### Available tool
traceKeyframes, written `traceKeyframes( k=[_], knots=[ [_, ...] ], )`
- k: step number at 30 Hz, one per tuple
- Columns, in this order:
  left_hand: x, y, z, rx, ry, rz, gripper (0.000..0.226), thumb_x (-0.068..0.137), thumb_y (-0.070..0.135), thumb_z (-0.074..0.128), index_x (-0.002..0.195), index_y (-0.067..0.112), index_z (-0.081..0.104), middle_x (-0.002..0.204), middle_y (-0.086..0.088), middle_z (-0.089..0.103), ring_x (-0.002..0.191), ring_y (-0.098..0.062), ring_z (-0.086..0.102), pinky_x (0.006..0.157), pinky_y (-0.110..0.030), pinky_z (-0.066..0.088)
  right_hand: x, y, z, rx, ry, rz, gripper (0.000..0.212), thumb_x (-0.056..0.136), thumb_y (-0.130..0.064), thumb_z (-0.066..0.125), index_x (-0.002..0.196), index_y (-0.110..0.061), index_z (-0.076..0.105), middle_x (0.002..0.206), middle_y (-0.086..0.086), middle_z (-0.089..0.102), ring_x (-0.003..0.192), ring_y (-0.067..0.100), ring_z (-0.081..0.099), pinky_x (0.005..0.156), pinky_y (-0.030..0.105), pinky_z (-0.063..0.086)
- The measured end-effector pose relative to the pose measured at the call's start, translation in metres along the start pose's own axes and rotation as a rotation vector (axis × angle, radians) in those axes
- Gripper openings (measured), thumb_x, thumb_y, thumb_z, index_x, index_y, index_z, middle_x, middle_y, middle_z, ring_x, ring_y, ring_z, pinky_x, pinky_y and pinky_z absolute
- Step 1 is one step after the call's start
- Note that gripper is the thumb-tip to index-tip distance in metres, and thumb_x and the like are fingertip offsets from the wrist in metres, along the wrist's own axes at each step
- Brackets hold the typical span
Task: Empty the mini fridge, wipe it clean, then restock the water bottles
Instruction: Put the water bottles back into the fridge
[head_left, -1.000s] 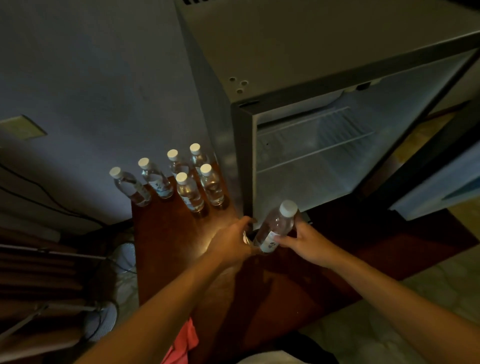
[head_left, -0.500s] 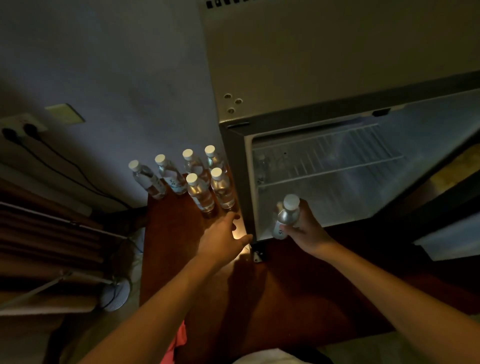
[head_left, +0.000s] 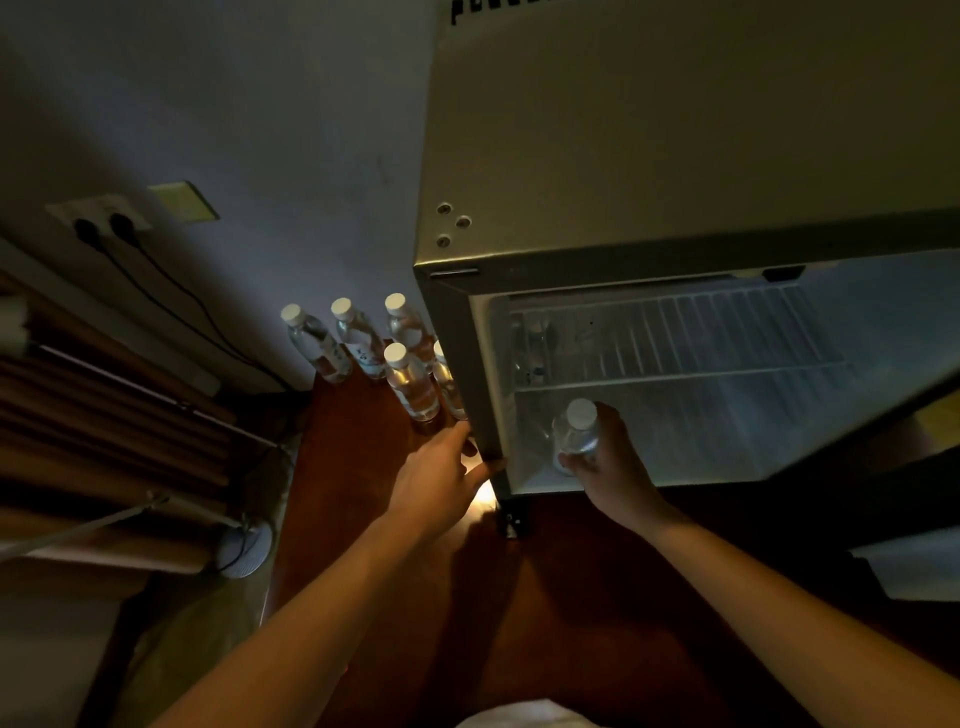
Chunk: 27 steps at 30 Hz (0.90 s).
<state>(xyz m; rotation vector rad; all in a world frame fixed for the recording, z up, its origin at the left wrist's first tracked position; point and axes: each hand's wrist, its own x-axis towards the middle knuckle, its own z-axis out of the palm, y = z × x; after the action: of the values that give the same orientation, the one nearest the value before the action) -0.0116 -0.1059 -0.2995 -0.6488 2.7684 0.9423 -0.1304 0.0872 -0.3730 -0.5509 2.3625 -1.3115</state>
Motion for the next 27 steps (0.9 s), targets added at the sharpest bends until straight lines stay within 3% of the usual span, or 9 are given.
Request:
traceKeyframes(
  k=[7,10,12,17,20,23,27],
  knots=[
    [-0.001,0.004,0.000,0.017,-0.043,-0.033,0.040,0.096,0.047,0.055,0.129,0.026,0.051,0.126,0.005,0.059,0.111,-0.014,0.060,0.094,-0.040,0.054,0.034,-0.001,-0.011,-0.072,0.019,0.032,0.073,0.088,-0.021,0.071,0.147,-0.014,0.028,0.144,0.009,0.038,0.129,0.025,0.045,0.091,0.026,0.036],
    [-0.001,0.004,-0.001,-0.001,-0.062,-0.047,0.032,0.096,0.044,0.055,0.124,0.029,0.050,0.123,0.005,0.061,0.111,-0.014,0.061,0.094,-0.042,0.054,0.049,-0.006,-0.016,-0.109,-0.023,0.042,0.079,0.091,-0.028,0.067,0.153,-0.017,0.019,0.153,0.007,0.033,0.135,0.024,0.040,0.093,0.024,0.033],
    [-0.001,0.004,-0.001,-0.024,-0.065,-0.059,0.023,0.096,0.041,0.055,0.116,0.031,0.049,0.119,0.002,0.063,0.112,-0.014,0.062,0.093,-0.043,0.054,0.058,-0.009,-0.018,-0.114,-0.035,0.058,0.080,0.092,-0.028,0.066,0.154,-0.019,0.017,0.153,0.007,0.034,0.136,0.026,0.041,0.096,0.028,0.037],
    [-0.003,0.009,-0.004,0.024,-0.057,-0.061,0.035,0.097,0.041,0.055,0.127,0.024,0.050,0.120,0.001,0.061,0.108,-0.016,0.062,0.094,-0.041,0.053,0.076,-0.013,-0.020,-0.099,-0.034,0.095,0.084,0.091,-0.031,0.066,0.155,-0.027,0.012,0.155,0.009,0.032,0.136,0.030,0.041,0.109,0.044,0.038],
    [-0.004,0.010,-0.004,0.031,-0.063,-0.067,0.032,0.099,0.035,0.054,0.128,0.023,0.051,0.119,-0.003,0.060,0.106,-0.020,0.061,0.094,-0.042,0.053,0.081,-0.016,-0.020,-0.078,-0.042,0.104,0.087,0.091,-0.035,0.066,0.155,-0.030,0.008,0.159,0.010,0.026,0.142,0.032,0.032,0.112,0.055,0.033],
    [-0.004,0.010,-0.004,0.030,-0.062,-0.057,0.031,0.099,0.032,0.053,0.128,0.021,0.052,0.122,-0.005,0.057,0.106,-0.022,0.060,0.094,-0.043,0.052,0.085,-0.017,-0.020,-0.088,-0.037,0.061,0.089,0.090,-0.035,0.067,0.156,-0.024,0.009,0.161,0.010,0.017,0.147,0.032,0.021,0.115,0.056,0.028],
    [-0.004,0.009,-0.004,0.031,-0.056,-0.070,0.032,0.099,0.035,0.054,0.127,0.022,0.051,0.123,-0.002,0.056,0.108,-0.020,0.059,0.094,-0.041,0.052,0.087,-0.018,-0.021,-0.092,-0.027,0.044,0.090,0.089,-0.028,0.069,0.156,-0.018,0.011,0.161,0.012,0.017,0.147,0.032,0.021,0.116,0.054,0.029]
  ],
)
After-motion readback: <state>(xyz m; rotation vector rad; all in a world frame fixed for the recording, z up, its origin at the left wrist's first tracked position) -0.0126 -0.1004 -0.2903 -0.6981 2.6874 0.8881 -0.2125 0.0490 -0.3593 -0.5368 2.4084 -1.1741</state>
